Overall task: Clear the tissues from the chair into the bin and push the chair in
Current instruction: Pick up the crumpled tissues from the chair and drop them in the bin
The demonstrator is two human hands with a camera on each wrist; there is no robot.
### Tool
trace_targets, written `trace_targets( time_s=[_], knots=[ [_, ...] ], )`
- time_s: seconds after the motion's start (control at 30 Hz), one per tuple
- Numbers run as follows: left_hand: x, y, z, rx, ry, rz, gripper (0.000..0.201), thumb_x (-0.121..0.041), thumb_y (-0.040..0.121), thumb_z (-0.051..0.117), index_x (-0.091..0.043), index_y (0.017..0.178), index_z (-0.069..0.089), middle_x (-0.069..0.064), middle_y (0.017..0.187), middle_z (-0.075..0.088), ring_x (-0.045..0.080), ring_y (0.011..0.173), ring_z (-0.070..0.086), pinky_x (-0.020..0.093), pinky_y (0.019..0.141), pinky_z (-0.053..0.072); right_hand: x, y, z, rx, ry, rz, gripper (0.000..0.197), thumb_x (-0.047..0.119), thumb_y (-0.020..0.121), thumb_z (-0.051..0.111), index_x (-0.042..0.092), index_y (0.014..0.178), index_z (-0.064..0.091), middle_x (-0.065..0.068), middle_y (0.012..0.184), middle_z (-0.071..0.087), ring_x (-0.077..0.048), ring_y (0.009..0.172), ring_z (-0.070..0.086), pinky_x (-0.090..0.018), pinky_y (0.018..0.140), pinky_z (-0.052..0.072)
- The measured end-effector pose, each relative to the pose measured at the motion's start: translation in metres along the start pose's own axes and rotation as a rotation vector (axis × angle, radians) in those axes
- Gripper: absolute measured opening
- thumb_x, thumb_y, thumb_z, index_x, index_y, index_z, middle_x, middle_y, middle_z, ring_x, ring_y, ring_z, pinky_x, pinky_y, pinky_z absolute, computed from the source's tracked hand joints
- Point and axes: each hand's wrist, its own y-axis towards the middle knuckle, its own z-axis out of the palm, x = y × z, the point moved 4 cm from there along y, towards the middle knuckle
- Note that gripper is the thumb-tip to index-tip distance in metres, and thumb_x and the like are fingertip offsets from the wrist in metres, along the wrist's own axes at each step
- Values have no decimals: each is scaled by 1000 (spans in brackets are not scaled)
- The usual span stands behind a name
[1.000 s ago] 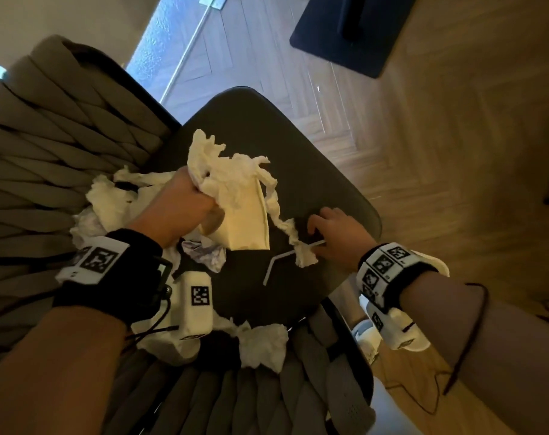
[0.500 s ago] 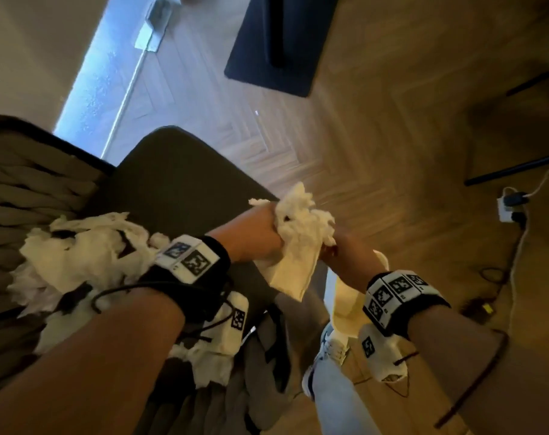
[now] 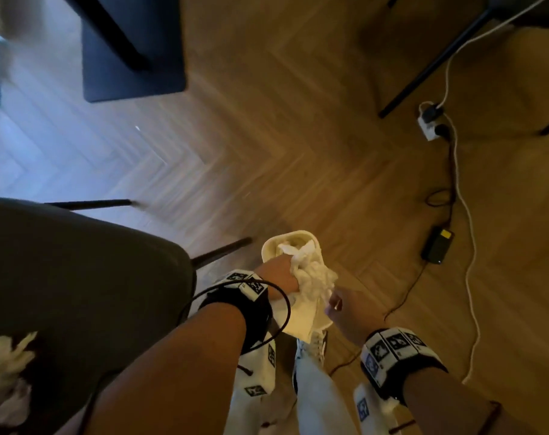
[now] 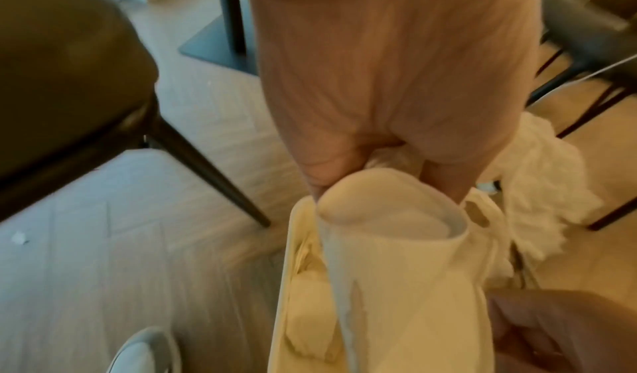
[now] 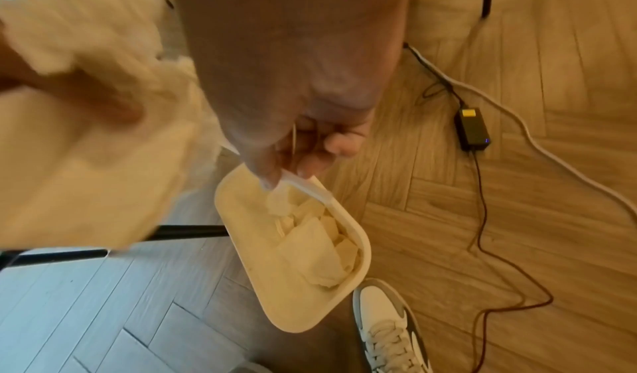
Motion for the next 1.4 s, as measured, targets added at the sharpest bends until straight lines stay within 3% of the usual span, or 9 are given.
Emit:
trace_targets(
  time_s=[0.1,0.23,0.47,0.73,0.83,1.07,1.13,1.27,1.4],
  knots=[
    [23,55,32,0,10,-44,33,-16,92,52,-5,123,56,14,124,61,32,116,58,39,99,46,-15,31,26,47,48,79,20,22,85,61,21,70,47,-3,83,56,-25,80,58,-28,66,43],
    [53,114,55,-104,24,-133,22,-22,93,50,-13,109,61,6,103,66,23,91,63,33,76,51,-18,71,54,73,56,105,15,24,82,61,15,79,50,-8,84,59,-32,85,63,-35,69,51],
    [69,123,67,-127,-162,-315,75,-38,83,66,-19,145,28,10,142,45,30,125,51,38,95,45,-4,90,50,71,96,46,17,22,92,52,12,107,51,2,66,43,-21,76,47,-23,47,24],
    [42,18,-30,-252,-436,-177,29,-27,87,63,-8,109,63,12,109,64,30,99,64,39,86,57,104,49,-10,-4,33,-214,5,26,88,54,23,92,55,-3,84,61,-27,82,62,-34,64,47],
    [48,-52,-104,-441,-754,-72,18,-13,90,58,-15,73,55,8,73,57,22,66,55,17,54,49,179,19,-31,-42,28,-413,10,27,86,56,21,92,59,-9,89,65,-32,87,64,-48,77,53],
    [167,-211,-196,-719,-553,-15,18,-25,89,60,-10,99,63,5,86,67,14,72,63,27,66,52,329,-37,-22,150,-137,-768,8,22,91,59,26,94,54,12,79,55,-8,74,58,-23,61,44],
    [212,-227,-175,-625,-339,-87,19,-26,87,62,-11,98,66,0,83,66,15,74,64,29,71,50,353,-40,-4,165,-213,-830,7,24,89,61,28,94,56,9,82,59,-13,78,60,-29,70,51],
    [270,-231,-85,-93,32,-198,34,-33,87,62,-16,117,59,3,109,61,20,97,58,28,77,42,386,-46,40,225,-375,-858,15,27,89,61,24,104,61,6,92,59,-12,87,57,-27,76,47],
    [293,-231,6,201,322,-6,69,-31,81,70,-24,141,36,8,138,41,33,113,55,40,83,47,408,-53,82,284,-506,-825,18,27,89,61,22,107,63,7,94,59,-10,90,58,-24,76,42]
  ],
)
